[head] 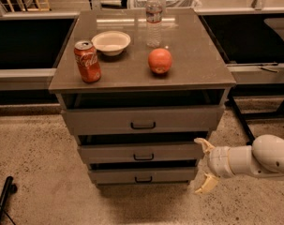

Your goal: Open bottom drawer

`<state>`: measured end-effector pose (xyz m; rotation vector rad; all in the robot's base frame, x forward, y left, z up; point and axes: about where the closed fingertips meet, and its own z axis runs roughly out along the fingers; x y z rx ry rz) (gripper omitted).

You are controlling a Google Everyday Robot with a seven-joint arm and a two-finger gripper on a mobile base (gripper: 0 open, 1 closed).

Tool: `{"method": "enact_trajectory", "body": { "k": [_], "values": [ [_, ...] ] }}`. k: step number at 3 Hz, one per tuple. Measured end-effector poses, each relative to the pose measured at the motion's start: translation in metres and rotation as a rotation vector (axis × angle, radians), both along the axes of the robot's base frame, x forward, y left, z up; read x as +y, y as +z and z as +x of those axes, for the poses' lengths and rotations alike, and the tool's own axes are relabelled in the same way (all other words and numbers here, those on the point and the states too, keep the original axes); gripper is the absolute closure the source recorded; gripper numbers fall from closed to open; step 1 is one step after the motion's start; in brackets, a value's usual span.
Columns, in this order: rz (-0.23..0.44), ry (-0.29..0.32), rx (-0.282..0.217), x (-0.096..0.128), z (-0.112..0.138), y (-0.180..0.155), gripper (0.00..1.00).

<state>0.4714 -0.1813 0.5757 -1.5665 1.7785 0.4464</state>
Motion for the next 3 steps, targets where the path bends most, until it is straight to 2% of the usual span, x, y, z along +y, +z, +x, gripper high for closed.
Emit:
{"method": "enact_trajectory", "body": {
  "k": [1, 2, 3],
  "values": [
    [-0.004, 0.021, -0.017, 0.001, 0.001, -0.001, 0.0],
    [-0.041, 0.04, 0.012, -0.01, 0.018, -0.044, 0.0],
    [-0.105, 0.071, 0.026, -0.036, 0.021, -0.124, 0.0]
  ]
}}
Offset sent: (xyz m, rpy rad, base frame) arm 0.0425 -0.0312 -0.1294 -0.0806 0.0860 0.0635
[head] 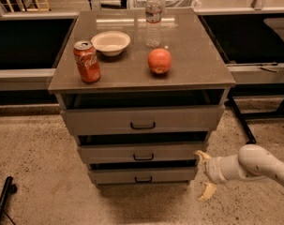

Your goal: Open bottom drawer

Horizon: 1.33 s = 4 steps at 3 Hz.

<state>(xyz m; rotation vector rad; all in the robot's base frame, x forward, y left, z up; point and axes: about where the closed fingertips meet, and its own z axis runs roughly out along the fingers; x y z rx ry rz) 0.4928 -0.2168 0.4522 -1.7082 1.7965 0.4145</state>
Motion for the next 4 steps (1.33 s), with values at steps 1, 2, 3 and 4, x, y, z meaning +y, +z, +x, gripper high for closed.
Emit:
{"method": "enact_trajectory", "body": {
  "k": [1, 2, 3, 4],
  "values": [
    [-0.07, 0.081, -0.001, -0.017, -0.005, -0.063, 0.0],
    [-0.07, 0.081, -0.001, -0.017, -0.005, -0.063, 0.0],
    [-0.045, 0.101, 0.07, 0.004, 0.012, -0.134, 0.0],
    [-0.017, 0.118, 0.099, 0.016, 0.023, -0.21, 0.0]
  ]
}}
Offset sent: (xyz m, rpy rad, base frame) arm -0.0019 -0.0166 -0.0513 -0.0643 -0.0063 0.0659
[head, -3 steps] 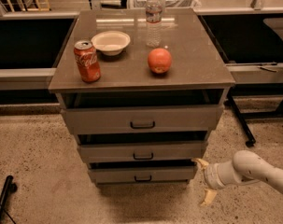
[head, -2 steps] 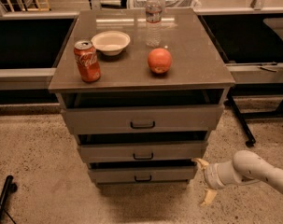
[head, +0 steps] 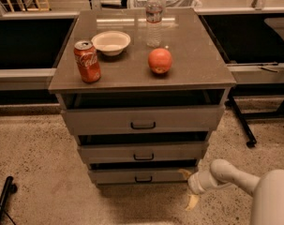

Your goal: Open bottom drawer

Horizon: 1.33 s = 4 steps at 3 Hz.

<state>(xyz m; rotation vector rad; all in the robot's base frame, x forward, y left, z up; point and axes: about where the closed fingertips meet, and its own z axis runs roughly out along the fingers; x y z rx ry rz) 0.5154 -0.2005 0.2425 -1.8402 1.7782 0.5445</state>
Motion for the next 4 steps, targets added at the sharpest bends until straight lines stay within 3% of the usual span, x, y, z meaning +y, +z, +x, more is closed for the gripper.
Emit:
{"method": "enact_trajectory", "body": {
  "k": [1, 2, 4],
  "values": [
    [0.019, -0.023, 0.028, 0.004, -0.006, -0.04, 0.0],
    [0.012, -0.016, 0.027, 0.007, -0.005, -0.04, 0.0],
    [-0.036, -0.09, -0.094, 0.0, 0.026, -0.056, 0.0]
  ]
}}
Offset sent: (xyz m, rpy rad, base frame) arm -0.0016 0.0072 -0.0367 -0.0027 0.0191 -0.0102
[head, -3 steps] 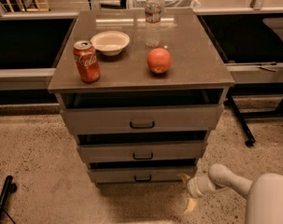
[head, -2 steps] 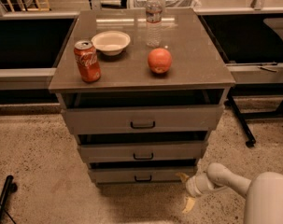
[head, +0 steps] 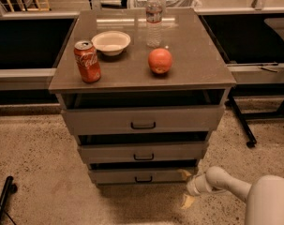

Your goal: Open bottom drawer

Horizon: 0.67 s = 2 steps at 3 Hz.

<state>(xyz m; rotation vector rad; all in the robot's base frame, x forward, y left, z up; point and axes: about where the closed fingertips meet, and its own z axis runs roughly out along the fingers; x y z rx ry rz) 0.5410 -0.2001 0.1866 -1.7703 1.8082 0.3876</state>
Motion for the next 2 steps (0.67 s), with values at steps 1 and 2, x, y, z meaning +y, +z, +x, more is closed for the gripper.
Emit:
{"method": "enact_trajectory", "body": {
  "k": [1, 2],
  "values": [
    [-0.028, -0.001, -0.061, -0.001, 0.02, 0.002, 0.0],
    [-0.044, 0.01, -0.089, -0.001, 0.036, 0.002, 0.0]
  ]
}}
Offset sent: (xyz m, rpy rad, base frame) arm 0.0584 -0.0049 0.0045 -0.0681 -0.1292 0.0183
